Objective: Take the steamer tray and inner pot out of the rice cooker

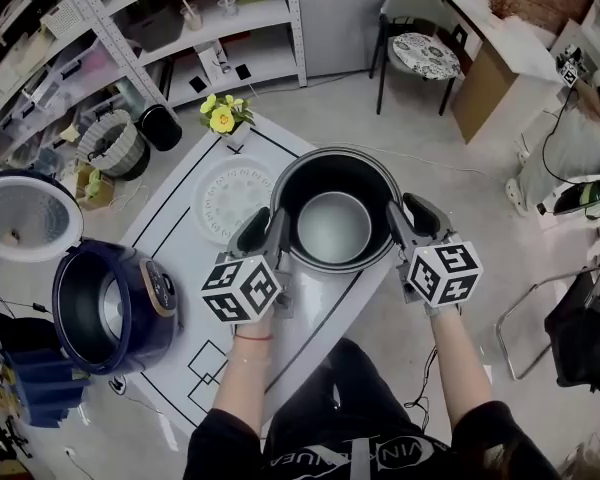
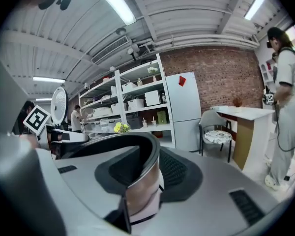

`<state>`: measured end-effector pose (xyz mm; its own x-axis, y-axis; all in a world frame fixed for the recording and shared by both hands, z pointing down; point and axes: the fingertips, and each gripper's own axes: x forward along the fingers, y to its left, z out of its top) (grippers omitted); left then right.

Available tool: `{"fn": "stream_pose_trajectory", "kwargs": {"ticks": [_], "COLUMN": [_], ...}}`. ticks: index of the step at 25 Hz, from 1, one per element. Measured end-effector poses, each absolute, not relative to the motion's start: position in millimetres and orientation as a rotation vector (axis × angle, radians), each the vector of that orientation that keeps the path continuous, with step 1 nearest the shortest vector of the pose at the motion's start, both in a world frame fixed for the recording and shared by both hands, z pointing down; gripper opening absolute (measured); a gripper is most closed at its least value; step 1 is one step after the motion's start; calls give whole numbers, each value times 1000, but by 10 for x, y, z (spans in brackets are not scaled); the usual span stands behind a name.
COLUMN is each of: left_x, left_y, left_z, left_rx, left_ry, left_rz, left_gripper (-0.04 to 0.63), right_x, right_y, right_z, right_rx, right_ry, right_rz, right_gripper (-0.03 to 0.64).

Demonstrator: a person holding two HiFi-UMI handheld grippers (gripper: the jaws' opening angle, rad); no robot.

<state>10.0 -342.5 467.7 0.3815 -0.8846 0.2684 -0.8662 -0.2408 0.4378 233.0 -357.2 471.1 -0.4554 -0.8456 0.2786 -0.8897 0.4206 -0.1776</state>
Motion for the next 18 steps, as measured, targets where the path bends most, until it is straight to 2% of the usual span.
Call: {"fn": "stream_pose_trajectory", "kwargs": {"ticks": [3,12,18], "left_x": [-9,-339,-565], "left_y": [-3401,-3255,-3076], "left_z": [4536,4123,3874], "left_rx": [2169,2252,2232], "left_ry": [-1560,-1737,-1803], "left_rz": [-65,-30,-79], "left_gripper": [104,43,23], "right_x": [2294,1982,1772], "right_y": [-3552,-3437,-3280], "right_z": [4583,4087,3791], "right_rx": [1533,1419,1314], "right_ry": [-2542,-2697,-2785], "right_rz": [361,288,258], "right_gripper": [110,20,0]}}
